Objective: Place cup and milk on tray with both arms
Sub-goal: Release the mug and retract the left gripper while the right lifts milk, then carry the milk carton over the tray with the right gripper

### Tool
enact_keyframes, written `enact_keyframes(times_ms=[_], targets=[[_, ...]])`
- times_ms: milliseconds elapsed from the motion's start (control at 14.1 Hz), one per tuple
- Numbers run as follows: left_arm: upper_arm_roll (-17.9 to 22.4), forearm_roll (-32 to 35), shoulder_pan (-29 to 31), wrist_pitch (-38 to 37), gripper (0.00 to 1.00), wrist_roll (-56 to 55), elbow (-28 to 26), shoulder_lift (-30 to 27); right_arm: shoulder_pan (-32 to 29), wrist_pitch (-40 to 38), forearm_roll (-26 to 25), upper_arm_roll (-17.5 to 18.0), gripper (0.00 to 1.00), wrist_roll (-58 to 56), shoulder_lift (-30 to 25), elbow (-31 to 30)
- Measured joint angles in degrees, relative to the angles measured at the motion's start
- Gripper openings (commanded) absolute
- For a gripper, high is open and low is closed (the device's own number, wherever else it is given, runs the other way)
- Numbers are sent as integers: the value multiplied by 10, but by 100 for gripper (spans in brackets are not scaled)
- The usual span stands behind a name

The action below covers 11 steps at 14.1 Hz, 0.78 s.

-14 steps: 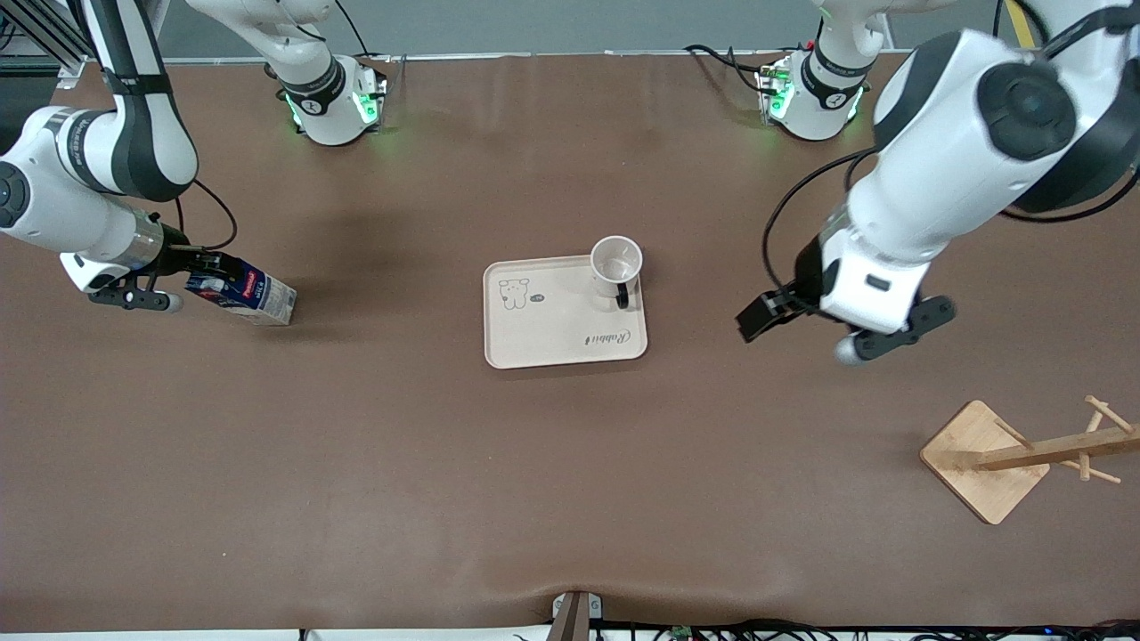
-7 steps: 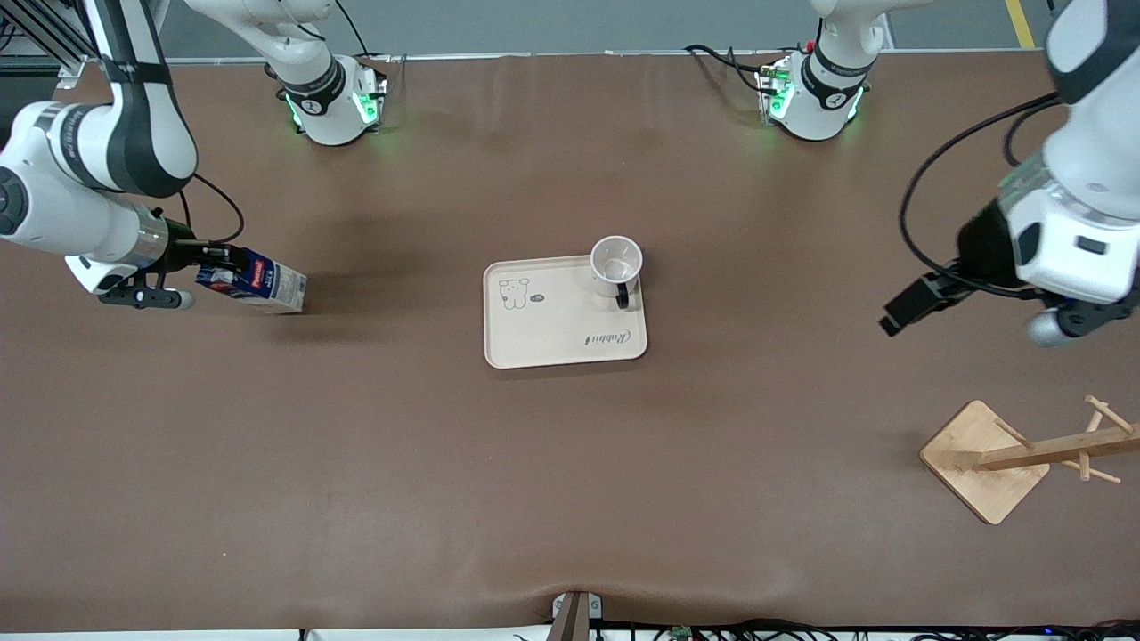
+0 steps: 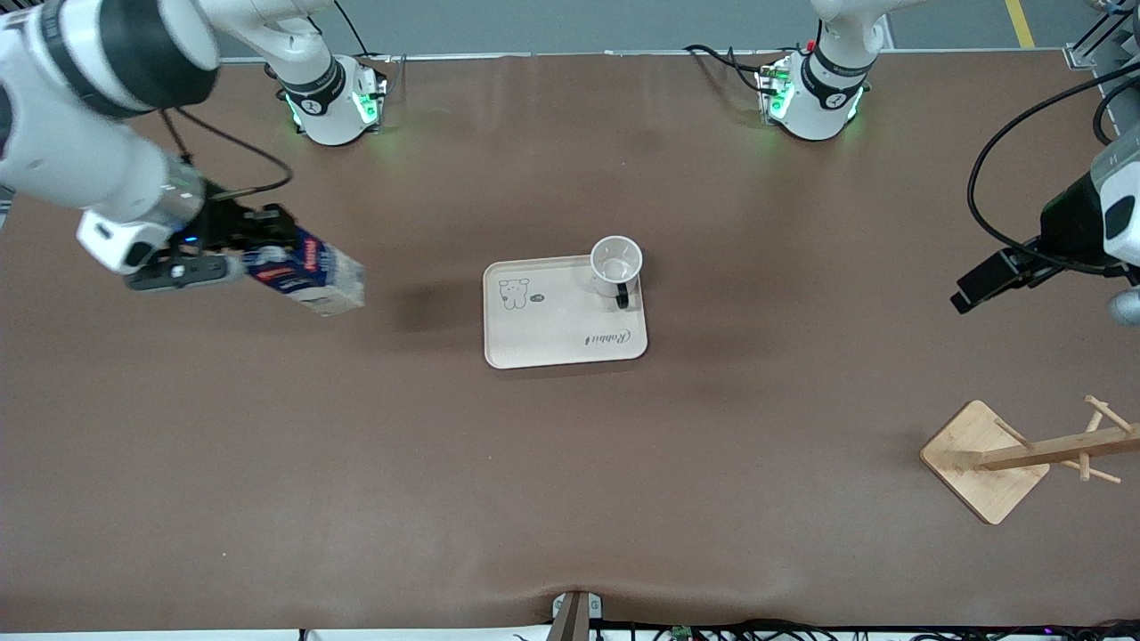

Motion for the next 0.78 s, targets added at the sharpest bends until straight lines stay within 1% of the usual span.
enact_keyframes(times_ms=[142, 356, 569, 783], targets=[[58, 2, -34, -21, 100, 60, -17, -27, 68, 11, 3, 2, 0, 67, 31, 34], [101, 2, -56, -29, 100, 94, -65, -71, 134, 62, 3, 2, 0, 84, 85, 67], [118, 2, -68, -29, 100, 111, -92, -98, 179, 120, 4, 2, 0, 109, 132, 72], [121, 2, -68, -29, 100, 120, -95, -105, 220, 160, 4, 2, 0, 194, 180, 74]])
